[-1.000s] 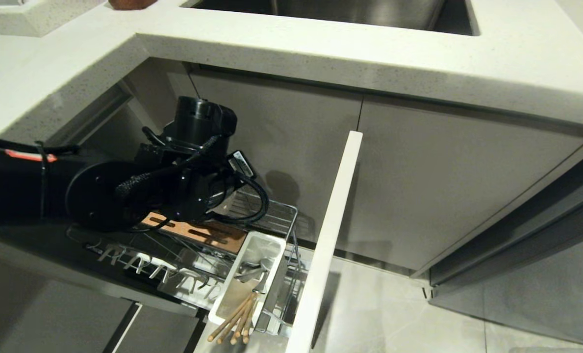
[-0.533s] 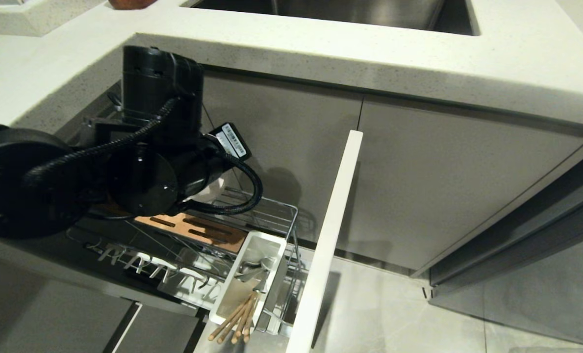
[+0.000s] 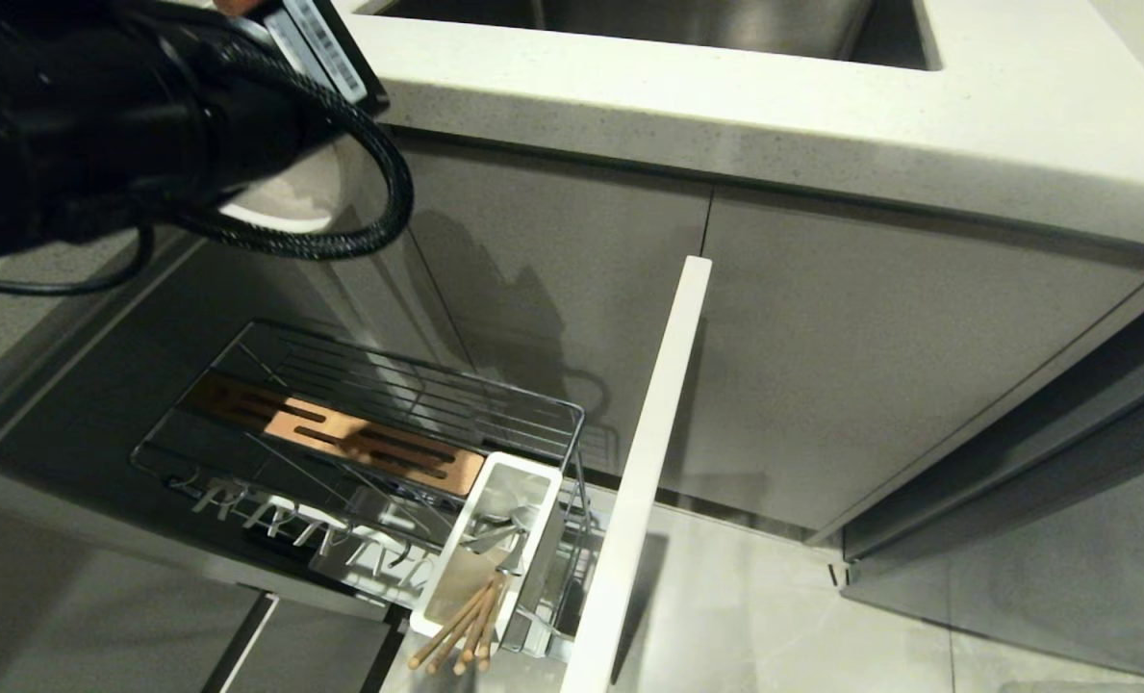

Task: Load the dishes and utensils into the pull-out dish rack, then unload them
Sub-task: Take the bowl out of the cupboard

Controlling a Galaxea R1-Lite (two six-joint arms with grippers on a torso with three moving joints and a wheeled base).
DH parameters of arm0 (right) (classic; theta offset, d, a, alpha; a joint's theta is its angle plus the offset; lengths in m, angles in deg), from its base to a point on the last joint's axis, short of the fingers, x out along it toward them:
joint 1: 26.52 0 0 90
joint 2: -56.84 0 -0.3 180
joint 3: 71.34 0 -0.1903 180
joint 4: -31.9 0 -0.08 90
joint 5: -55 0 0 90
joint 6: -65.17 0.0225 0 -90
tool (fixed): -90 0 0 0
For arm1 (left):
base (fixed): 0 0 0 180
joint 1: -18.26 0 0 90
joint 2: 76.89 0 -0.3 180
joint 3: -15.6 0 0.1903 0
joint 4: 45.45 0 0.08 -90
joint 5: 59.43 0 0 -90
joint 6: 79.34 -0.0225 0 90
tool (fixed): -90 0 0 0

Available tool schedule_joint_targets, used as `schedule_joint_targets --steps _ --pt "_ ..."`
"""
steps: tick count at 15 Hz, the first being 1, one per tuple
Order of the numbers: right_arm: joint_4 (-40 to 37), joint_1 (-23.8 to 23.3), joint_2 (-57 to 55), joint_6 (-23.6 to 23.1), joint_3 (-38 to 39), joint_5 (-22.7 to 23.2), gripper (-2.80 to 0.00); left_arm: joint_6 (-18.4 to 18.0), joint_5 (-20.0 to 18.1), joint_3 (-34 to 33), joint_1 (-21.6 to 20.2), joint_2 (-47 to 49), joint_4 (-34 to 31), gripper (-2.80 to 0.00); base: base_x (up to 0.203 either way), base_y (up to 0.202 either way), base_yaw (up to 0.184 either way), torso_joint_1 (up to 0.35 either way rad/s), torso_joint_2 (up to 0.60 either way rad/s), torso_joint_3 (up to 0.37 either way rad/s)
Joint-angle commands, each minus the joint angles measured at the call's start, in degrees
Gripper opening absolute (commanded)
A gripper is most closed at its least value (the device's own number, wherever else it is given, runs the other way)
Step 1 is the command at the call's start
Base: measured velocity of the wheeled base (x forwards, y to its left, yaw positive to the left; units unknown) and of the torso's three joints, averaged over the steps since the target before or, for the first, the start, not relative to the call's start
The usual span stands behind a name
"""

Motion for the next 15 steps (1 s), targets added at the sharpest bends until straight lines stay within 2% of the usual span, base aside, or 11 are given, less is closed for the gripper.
schedule_joint_targets --steps 1,3,5,8,12,15 --pt "0.0 0.0 0.0 0.0 0.1 0.0 -2.80 -2.2 1.0 4.3 0.0 -1.0 0.1 -2.80 0.000 0.000 0.000 0.000 0.00 0.000" --pt "0.0 0.1 0.0 0.0 0.1 0.0 -2.80 -6.7 2.4 9.0 -0.9 -1.1 0.0 -2.80 0.000 0.000 0.000 0.000 0.00 0.000" --pt "0.0 0.1 0.0 0.0 0.2 0.0 -2.80 -11.5 5.3 12.7 -3.9 -0.7 0.0 -2.80 0.000 0.000 0.000 0.000 0.00 0.000" --pt "0.0 0.0 0.0 0.0 0.2 0.0 -2.80 -15.6 6.5 17.4 -11.4 -0.7 -0.1 -2.80 0.000 0.000 0.000 0.000 0.00 0.000" --pt "0.0 0.0 0.0 0.0 0.2 0.0 -2.80 -18.4 6.3 18.4 -24.6 -2.0 -0.9 -2.80 0.000 0.000 0.000 0.000 0.00 0.000" --pt "0.0 0.1 0.0 0.0 0.2 0.0 -2.80 -19.9 3.7 16.9 -33.9 -4.8 -6.9 -2.80 0.000 0.000 0.000 0.000 0.00 0.000"
